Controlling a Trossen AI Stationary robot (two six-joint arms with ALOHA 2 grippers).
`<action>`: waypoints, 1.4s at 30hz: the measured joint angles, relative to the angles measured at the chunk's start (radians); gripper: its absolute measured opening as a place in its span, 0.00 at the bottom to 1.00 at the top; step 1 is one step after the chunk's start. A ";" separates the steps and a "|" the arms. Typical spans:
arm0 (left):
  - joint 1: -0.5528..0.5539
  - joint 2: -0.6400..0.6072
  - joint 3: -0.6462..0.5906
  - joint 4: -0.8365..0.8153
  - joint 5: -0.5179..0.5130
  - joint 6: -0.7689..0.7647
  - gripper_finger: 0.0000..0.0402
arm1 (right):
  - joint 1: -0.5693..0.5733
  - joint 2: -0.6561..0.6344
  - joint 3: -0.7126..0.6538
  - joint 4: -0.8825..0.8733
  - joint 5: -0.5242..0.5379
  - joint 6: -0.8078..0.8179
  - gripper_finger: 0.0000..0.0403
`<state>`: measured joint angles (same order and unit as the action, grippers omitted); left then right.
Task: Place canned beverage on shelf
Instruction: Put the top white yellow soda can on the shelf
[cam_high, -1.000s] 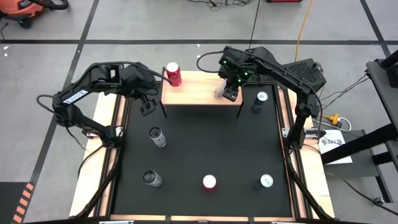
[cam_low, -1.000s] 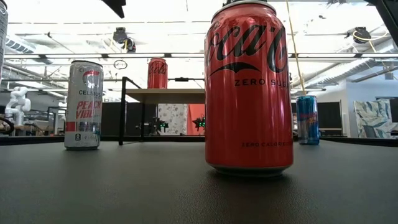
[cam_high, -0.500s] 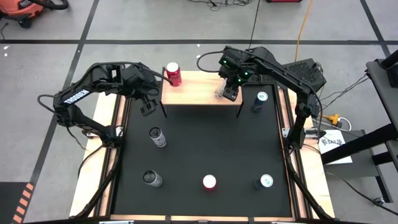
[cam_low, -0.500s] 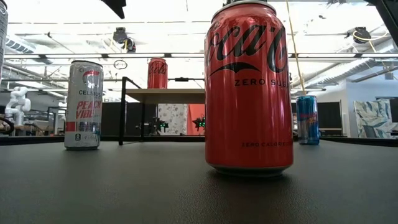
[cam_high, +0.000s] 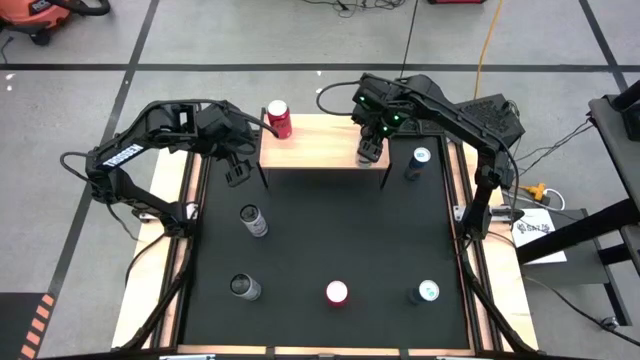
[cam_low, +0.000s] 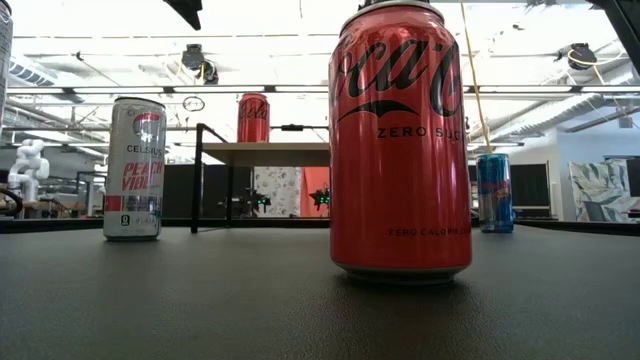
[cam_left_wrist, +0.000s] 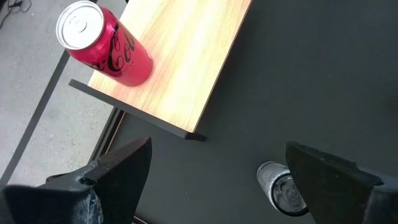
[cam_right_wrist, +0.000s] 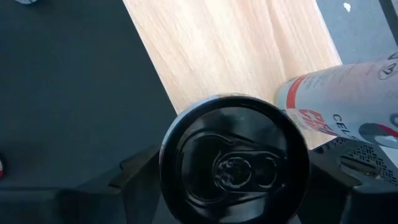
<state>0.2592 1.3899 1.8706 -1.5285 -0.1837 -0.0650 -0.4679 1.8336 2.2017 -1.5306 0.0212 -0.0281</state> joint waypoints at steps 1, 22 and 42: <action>0.000 0.000 0.000 0.000 0.000 0.000 0.93 | 0.000 0.000 0.000 0.001 0.000 0.000 0.70; 0.000 0.000 0.000 -0.001 0.000 0.000 0.93 | 0.000 0.000 0.000 0.098 0.003 -0.013 0.68; 0.000 -0.001 0.000 -0.001 0.000 -0.001 0.93 | 0.000 0.000 -0.001 0.113 0.003 -0.004 0.68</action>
<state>0.2595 1.3892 1.8706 -1.5291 -0.1833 -0.0656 -0.4675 1.8339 2.2009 -1.4178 0.0243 -0.0322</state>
